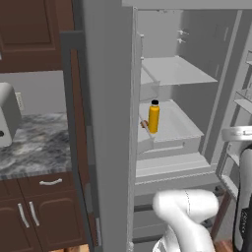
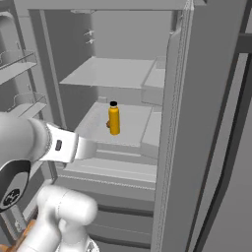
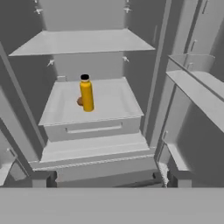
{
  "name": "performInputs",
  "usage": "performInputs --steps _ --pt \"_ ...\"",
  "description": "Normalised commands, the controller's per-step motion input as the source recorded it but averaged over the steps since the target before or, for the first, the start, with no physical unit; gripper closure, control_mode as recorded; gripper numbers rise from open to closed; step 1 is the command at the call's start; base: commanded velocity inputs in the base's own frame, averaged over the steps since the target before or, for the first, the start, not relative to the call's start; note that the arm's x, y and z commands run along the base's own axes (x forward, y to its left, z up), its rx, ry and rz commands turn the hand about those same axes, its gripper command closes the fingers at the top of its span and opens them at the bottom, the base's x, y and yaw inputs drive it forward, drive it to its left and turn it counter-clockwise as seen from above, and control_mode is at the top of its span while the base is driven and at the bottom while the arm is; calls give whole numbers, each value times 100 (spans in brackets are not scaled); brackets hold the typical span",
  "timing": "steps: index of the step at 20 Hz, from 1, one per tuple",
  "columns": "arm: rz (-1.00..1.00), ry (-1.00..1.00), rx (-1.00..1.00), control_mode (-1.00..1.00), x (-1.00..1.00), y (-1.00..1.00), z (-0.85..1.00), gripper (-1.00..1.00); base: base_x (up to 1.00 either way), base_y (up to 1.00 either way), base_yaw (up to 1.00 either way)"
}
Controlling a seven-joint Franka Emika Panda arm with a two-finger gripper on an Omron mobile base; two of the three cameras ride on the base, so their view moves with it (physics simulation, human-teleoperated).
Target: Place the mustard and mayonnaise from the counter to the top shelf of the fridge. If the existing items in the fridge are on the top shelf, move them to other shelves.
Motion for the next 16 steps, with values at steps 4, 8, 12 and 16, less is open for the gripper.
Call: performInputs --steps 4,8,12,16 --pt "4 9 0 100 -49 0 -4 -100 -50 3 8" --pt "0 0 0 100 0 0 0 -100 -100 48 23" --pt "0 0 0 100 0 0 0 -100 -78 100 26" --pt "0 0 0 100 0 0 0 -100 -21 100 24"
